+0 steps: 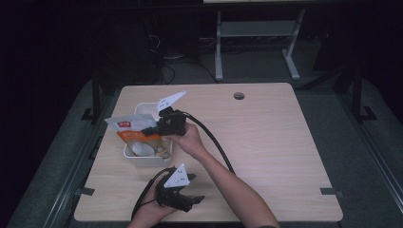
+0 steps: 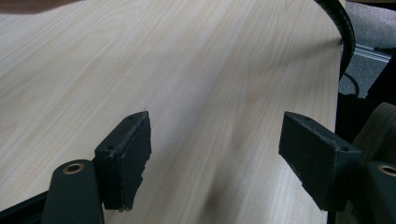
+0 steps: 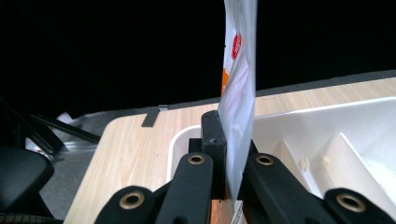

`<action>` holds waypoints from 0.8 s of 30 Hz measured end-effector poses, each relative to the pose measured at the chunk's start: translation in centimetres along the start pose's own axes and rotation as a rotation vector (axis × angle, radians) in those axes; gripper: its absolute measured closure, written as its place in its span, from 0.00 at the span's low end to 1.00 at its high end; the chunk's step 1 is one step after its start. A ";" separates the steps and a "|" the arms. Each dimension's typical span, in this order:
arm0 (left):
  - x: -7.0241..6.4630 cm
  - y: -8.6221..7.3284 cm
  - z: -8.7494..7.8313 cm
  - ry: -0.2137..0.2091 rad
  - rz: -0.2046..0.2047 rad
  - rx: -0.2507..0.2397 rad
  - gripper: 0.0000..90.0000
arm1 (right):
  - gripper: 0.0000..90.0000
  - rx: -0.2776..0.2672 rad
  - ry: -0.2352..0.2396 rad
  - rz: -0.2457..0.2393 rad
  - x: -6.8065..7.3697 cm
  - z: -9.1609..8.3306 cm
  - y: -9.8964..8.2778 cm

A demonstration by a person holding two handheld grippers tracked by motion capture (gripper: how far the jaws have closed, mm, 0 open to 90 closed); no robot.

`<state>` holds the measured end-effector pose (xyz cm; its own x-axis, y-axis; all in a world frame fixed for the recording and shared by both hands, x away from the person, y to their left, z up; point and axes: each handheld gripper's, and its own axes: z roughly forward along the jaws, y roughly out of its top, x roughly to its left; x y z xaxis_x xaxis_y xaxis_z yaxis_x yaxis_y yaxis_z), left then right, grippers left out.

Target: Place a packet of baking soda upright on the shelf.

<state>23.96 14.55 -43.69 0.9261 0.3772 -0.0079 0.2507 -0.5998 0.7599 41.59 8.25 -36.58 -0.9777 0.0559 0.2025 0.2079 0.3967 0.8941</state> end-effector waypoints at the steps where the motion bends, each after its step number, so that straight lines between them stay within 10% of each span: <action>1: 0.0 0.0 0.0 0.000 -0.001 0.000 0.28 | 1.00 0.000 0.000 0.000 0.0 0.0 0.0; 13: -0.1 0.0 0.1 -0.003 0.000 0.000 0.28 | 0.80 0.112 -0.039 0.046 -0.8 -0.1 -0.7; 24: -0.1 0.1 0.1 -0.002 -0.004 -0.001 0.28 | 0.87 0.241 -0.037 0.032 -0.2 0.1 -2.6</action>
<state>23.93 14.44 -43.70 0.9257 0.3780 -0.0119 0.2537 -0.5975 0.7607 41.25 7.32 -38.98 -0.9722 0.1036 0.2101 0.2294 0.6012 0.7655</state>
